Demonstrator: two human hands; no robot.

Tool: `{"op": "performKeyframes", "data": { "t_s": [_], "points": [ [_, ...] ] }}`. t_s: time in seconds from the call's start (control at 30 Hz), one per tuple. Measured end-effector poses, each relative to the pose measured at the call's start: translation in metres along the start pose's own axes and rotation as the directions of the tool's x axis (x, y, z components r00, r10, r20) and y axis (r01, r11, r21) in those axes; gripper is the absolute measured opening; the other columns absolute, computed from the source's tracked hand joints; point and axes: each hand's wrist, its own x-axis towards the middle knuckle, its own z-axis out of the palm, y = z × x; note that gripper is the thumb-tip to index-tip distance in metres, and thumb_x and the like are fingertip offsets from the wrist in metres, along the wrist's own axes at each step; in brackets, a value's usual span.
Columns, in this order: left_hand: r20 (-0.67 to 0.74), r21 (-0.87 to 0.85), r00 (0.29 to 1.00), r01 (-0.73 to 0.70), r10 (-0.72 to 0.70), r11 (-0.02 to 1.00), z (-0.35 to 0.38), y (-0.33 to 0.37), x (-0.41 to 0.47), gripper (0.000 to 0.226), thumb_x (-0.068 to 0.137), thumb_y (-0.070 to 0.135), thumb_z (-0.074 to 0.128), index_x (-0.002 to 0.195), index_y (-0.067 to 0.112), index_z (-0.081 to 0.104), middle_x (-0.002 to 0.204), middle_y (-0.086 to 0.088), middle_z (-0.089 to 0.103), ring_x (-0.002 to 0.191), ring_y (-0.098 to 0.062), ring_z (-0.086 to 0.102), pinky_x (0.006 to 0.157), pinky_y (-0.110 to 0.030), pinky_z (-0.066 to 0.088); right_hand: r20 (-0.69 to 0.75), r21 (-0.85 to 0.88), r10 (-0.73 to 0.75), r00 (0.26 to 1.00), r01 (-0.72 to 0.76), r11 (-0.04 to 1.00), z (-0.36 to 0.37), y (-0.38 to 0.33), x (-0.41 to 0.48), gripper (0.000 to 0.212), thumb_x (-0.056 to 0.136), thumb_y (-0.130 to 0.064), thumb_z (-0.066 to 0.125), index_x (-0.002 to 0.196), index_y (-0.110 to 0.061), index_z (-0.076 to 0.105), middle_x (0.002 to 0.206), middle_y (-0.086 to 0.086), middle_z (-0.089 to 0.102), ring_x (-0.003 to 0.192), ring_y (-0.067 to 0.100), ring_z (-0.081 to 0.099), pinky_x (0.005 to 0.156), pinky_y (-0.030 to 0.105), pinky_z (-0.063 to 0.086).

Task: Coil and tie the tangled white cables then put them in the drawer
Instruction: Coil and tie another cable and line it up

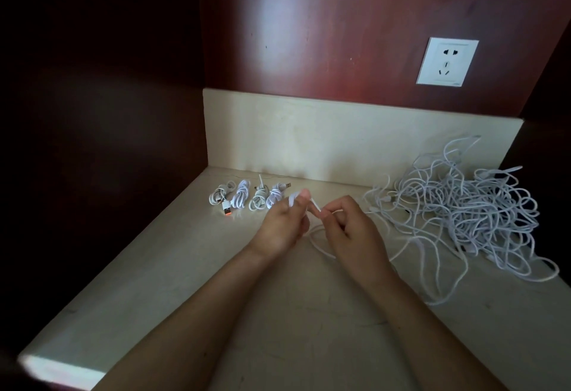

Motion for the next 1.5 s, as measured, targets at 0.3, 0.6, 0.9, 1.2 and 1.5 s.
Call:
{"op": "performKeyframes", "data": {
  "t_s": [0.3,0.6,0.9,1.2,1.5],
  "points": [
    [-0.13,-0.517,0.978,0.073,-0.162,0.853,-0.004,-0.004,0.012,0.047,0.106,0.038,0.029,0.081,0.009,0.056,0.068,-0.007,0.072,0.064,-0.016,0.066,0.062,-0.023,0.057,0.225,-0.091,-0.014,0.974,0.035,0.995,0.009,-0.003,-0.008,0.018,0.095,-0.03,0.054,0.08,-0.024,0.046,0.066,-0.005,0.061,0.061,0.01,0.054,0.067,0.04,0.047],
    [-0.096,-0.716,0.943,0.157,-0.319,0.68,-0.014,-0.001,0.019,0.047,0.105,0.047,0.026,0.065,0.02,0.031,0.041,0.011,0.021,0.031,-0.001,0.015,0.03,-0.013,0.011,0.35,-0.003,0.006,0.937,-0.005,1.0,0.012,-0.011,-0.007,0.011,0.091,-0.021,0.061,0.08,-0.022,0.062,0.059,-0.004,0.067,0.056,0.006,0.059,0.067,0.029,0.047],
    [-0.369,-0.473,0.905,0.013,-0.212,0.881,-0.035,0.001,0.017,0.046,0.104,0.041,0.032,0.061,0.022,0.035,0.044,0.011,0.025,0.036,-0.006,0.018,0.038,-0.016,0.015,0.448,-0.066,-0.052,0.893,0.091,0.994,-0.001,-0.006,-0.007,0.017,0.094,-0.037,0.058,0.085,-0.024,0.065,0.066,-0.006,0.062,0.06,0.006,0.056,0.063,0.033,0.047],
    [0.024,-0.222,0.944,0.326,-0.33,0.919,-0.014,0.003,0.015,0.031,0.095,0.017,0.028,0.065,0.021,0.034,0.046,0.008,0.033,0.035,-0.008,0.023,0.036,-0.014,0.017,0.299,0.247,-0.121,0.947,0.046,0.968,-0.008,-0.016,-0.004,0.03,0.084,-0.048,0.051,0.083,-0.027,0.072,0.066,-0.005,0.061,0.059,0.004,0.05,0.06,0.028,0.038],
    [0.41,0.034,0.869,0.29,-0.278,0.956,-0.011,0.009,-0.002,0.054,0.104,0.048,0.024,0.067,0.018,0.05,0.052,0.002,0.034,0.041,-0.008,0.024,0.039,-0.02,0.017,0.081,0.216,-0.063,0.995,0.044,0.975,-0.007,0.001,0.003,0.011,0.089,-0.036,0.061,0.084,-0.025,0.062,0.066,-0.009,0.065,0.06,0.009,0.057,0.06,0.035,0.045]
  ]
}}
